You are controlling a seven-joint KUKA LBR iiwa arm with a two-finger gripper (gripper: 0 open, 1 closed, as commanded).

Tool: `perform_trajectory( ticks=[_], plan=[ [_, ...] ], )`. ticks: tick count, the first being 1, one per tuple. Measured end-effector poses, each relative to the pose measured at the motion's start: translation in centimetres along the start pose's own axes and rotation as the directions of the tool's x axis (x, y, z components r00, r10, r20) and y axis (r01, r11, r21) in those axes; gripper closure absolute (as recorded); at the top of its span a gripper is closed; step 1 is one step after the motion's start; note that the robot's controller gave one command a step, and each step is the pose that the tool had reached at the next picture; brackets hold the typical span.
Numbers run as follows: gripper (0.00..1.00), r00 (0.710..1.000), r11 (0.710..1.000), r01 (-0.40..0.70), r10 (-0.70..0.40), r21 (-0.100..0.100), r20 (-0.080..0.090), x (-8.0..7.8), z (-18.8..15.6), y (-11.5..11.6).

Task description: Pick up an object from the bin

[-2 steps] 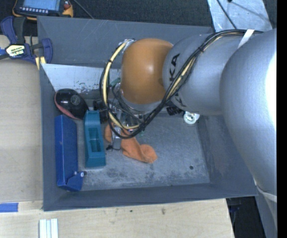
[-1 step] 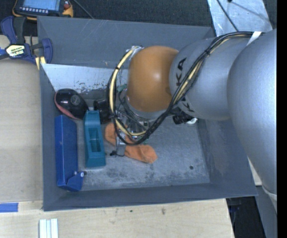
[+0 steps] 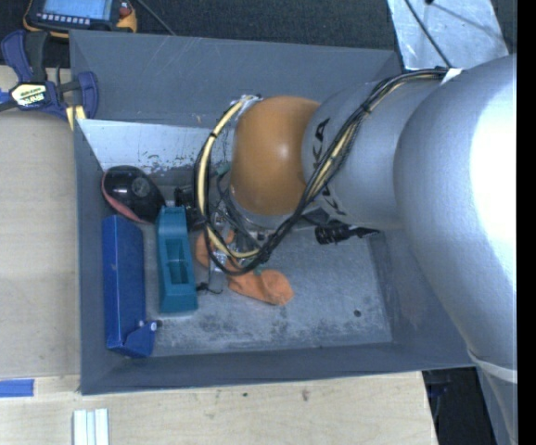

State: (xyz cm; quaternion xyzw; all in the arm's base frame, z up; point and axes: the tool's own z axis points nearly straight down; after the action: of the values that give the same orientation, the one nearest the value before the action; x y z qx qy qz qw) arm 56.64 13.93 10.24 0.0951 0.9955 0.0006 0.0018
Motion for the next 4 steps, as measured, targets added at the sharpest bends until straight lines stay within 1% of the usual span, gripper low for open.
perform_trajectory(
  ticks=[1,2,3,4],
  plan=[
    [0.00,0.998,0.998,0.066,-0.066,0.002,-0.003,0.5,2.2,-0.6],
    [1.00,0.998,0.998,-0.069,0.069,0.000,-0.001,0.7,3.2,-1.7],
    [1.00,0.998,0.998,-0.070,0.070,0.000,-0.001,0.7,3.2,-1.7],
    [1.00,0.998,0.998,-0.061,0.061,0.005,-0.011,1.3,0.1,-1.4]
  ],
)
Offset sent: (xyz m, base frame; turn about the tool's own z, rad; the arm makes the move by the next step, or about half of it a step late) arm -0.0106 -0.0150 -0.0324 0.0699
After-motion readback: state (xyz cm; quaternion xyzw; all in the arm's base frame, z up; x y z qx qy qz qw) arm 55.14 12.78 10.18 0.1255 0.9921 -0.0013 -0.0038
